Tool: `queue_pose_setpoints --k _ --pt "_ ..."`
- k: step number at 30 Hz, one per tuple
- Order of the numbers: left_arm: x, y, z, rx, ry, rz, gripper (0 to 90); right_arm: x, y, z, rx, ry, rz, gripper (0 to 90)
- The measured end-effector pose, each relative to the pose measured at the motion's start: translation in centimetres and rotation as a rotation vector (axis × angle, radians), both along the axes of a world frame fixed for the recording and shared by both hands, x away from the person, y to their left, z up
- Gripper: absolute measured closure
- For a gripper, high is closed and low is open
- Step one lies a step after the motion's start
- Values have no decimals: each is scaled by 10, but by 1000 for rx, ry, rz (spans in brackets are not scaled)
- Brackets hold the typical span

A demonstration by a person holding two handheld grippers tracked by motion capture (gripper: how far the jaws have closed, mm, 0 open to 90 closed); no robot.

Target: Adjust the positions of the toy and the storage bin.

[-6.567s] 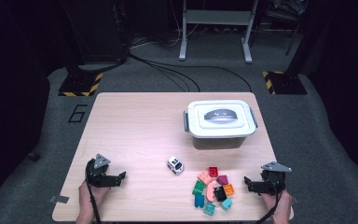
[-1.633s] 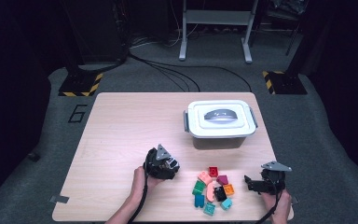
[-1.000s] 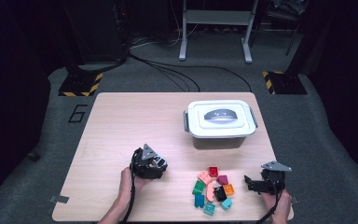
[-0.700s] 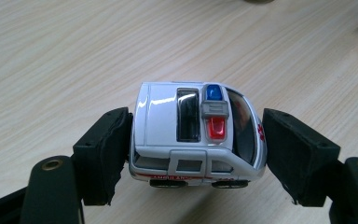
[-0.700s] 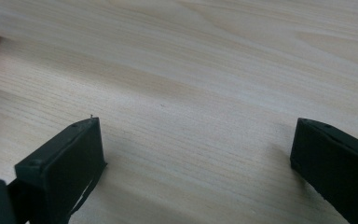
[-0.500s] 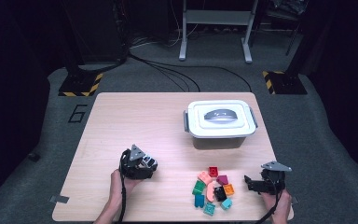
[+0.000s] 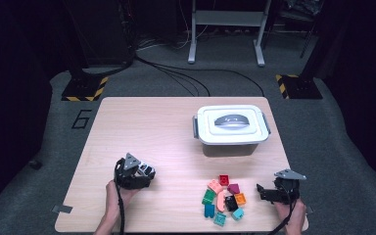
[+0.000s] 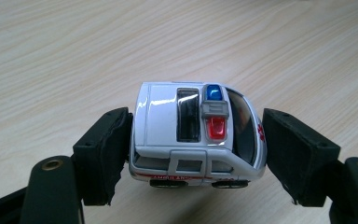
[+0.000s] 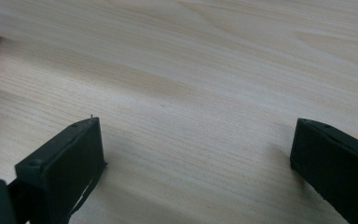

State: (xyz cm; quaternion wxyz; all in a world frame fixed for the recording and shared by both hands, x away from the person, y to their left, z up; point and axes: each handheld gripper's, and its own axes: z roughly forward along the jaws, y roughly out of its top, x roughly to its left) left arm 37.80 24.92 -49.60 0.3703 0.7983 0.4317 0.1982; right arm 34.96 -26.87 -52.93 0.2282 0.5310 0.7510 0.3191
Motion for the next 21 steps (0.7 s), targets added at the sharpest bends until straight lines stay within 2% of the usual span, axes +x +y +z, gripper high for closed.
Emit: queue_pose_setpoints --k 2,12,16,17,20,21 --pt "-2 6 -1 10 4 9 258 0 0 0 0 -2 2 18" --pt "-9 31 -3 -9 0 80 258 0 0 0 0 -1 1 18" --pt "-13 49 -4 -14 -8 133 258 0 -1 0 -5 -2 5 19" --pt "-13 49 -4 -14 -8 133 258 0 -1 0 -5 -2 5 19" --pt "-15 65 -5 -15 -4 175 258 0 -1 0 -5 -2 5 20" --pt "-15 65 -5 -15 -4 175 258 0 -1 0 -5 -2 5 20"
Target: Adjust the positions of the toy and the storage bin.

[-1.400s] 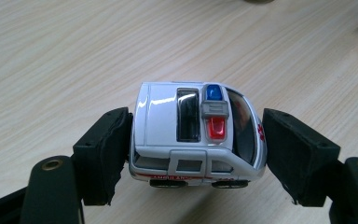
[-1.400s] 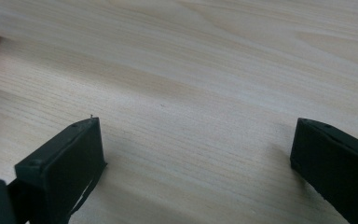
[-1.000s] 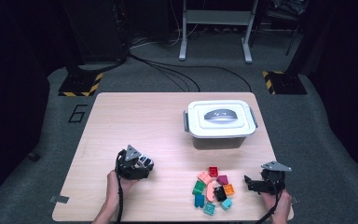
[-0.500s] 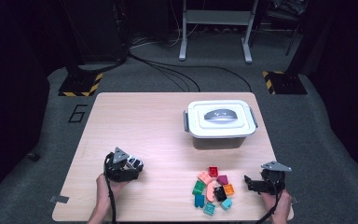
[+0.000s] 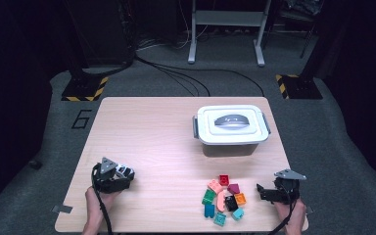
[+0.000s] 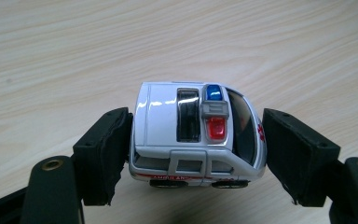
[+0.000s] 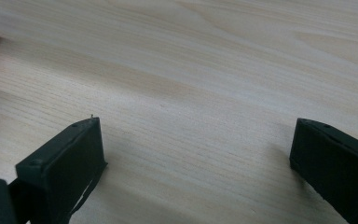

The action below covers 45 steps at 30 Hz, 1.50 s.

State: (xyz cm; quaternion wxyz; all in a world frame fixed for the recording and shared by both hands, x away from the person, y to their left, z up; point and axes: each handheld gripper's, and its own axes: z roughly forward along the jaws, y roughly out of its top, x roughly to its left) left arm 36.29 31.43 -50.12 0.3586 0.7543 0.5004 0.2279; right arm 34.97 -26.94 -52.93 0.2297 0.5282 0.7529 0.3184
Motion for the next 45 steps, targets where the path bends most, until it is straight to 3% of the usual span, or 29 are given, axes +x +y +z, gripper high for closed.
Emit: queue_pose_setpoints --k 13,17,20,25,26,27,31,36,44,45 --pt "2 49 -10 -15 2 145 258 0 0 0 0 -1 -2 20" --pt "5 55 -22 -13 46 156 257 0 0 0 0 -1 -3 20" --pt "3 56 -28 -22 25 160 257 0 0 0 0 -1 -3 21" --pt "3 58 -27 -33 28 162 246 0 0 0 2 1 -7 22" --pt "3 59 -26 -38 20 168 190 0 0 0 2 1 -7 22" --pt "1 61 -22 -40 9 188 146 0 0 0 3 1 -7 22" --pt "-4 63 -11 -40 -14 191 131 0 0 0 4 2 -8 22" --pt "-12 53 8 -27 -41 143 94 0 0 0 4 2 -7 22" --pt "-22 24 16 -25 -76 55 47 0 0 0 6 3 -7 22" --pt "-26 12 17 -19 -69 8 40 0 0 0 8 3 -7 21"
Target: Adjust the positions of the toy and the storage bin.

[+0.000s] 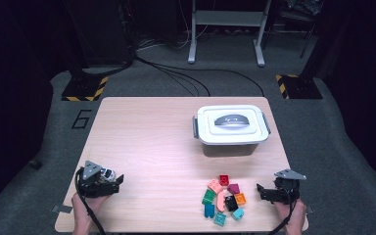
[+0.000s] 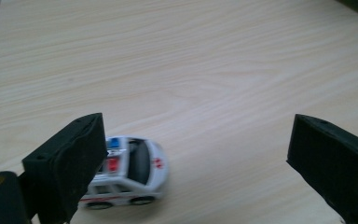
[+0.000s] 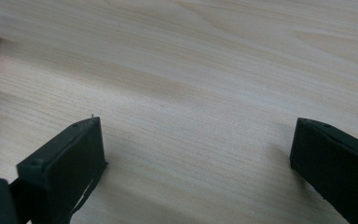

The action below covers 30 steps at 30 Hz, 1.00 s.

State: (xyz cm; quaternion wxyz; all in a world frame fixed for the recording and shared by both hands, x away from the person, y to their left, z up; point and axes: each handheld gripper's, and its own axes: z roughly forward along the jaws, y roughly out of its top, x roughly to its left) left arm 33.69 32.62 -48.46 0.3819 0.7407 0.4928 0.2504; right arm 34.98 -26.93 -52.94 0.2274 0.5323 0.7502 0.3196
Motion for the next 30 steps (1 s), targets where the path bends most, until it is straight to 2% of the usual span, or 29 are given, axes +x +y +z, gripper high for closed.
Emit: queue_pose_setpoints --k 5,7,9,10,11,12,14,17,18,19,22,24,25,26,30 --pt "-5 -28 -17 29 50 -101 23 0 0 0 2 1 0 22" --pt "-5 -32 -22 33 65 -111 20 0 0 0 1 0 0 22" --pt "-5 -38 -31 57 86 -140 17 0 0 0 1 1 0 22" --pt "-5 -46 -37 78 90 -171 11 0 0 0 0 1 1 22" --pt "-5 -46 -37 78 90 -171 8 0 0 0 0 1 1 22" --pt "-4 -53 -42 110 104 -201 1 0 0 0 -1 0 1 22" --pt "-3 -57 -45 108 117 -217 1 0 0 0 -1 1 2 21" --pt "-2 -58 -46 101 105 -212 0 0 0 0 -1 3 3 21" --pt "-2 -58 -46 93 110 -206 0 0 0 0 -3 3 5 21" --pt "0 -58 -46 102 112 -213 0 0 0 1 -1 8 2 21" --pt "1 -57 -47 80 130 -214 0 1 0 2 0 21 1 20" --pt "1 -58 -47 86 130 -213 0 2 -2 3 30 27 -7 10" --pt "1 -58 -47 75 129 -208 0 3 -3 5 53 34 -7 7" --pt "1 -58 -47 79 127 -210 0 5 -3 6 57 32 -10 3" --pt "1 -58 -47 77 136 -214 0 12 2 25 67 15 -3 0"
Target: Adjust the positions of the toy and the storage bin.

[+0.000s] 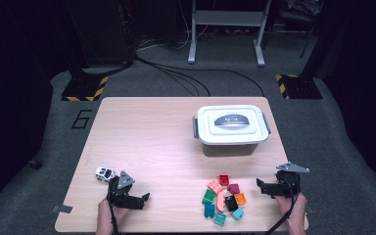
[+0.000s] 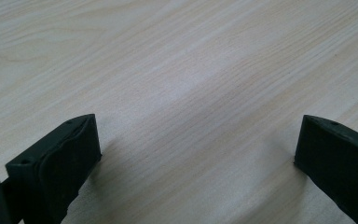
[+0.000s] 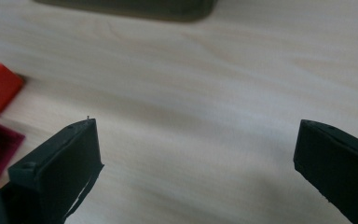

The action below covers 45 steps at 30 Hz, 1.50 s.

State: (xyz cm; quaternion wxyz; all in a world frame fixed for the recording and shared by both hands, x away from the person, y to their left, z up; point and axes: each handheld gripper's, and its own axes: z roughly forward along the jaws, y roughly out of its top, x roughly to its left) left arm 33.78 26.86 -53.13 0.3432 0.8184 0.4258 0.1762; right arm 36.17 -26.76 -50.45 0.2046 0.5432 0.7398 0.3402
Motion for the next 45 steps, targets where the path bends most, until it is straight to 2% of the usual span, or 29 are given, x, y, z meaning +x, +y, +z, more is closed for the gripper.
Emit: queue_pose_setpoints --k 4,5,6,11,18,20,21,27,28,32,33,37,38,39,45 --pt "0 0 0 -1 -3 0 0 11 3 22 10 -18 16 0" --pt "0 0 0 -1 -3 0 0 11 3 22 10 -18 16 0" --pt "0 0 0 0 -9 3 0 16 4 34 10 -28 26 0" --pt "0 0 0 0 -4 0 0 27 7 57 11 -54 37 0" --pt "0 0 0 -1 -6 3 0 44 12 81 19 -84 56 3" --pt "0 0 0 -2 -5 3 0 46 12 82 20 -88 59 5" --pt "0 0 -1 -2 -7 4 0 52 13 88 21 -94 56 15" --pt "0 0 0 0 0 0 0 67 15 100 31 -112 51 70" --pt "0 0 0 0 0 0 0 74 16 105 31 -117 42 114" --pt "0 0 0 0 -6 1 0 88 17 112 24 -114 29 157" --pt "0 0 0 0 0 0 0 93 16 113 33 -110 22 204" --pt "0 0 0 -2 -4 2 0 104 15 114 31 -89 -4 268" --pt "0 0 0 0 -3 -1 0 112 14 115 34 -77 -27 323" --pt "0 0 0 -2 -5 1 0 114 14 114 28 -71 -35 339" --pt "0 0 0 -1 -5 3 0 129 16 107 15 -51 -58 455"
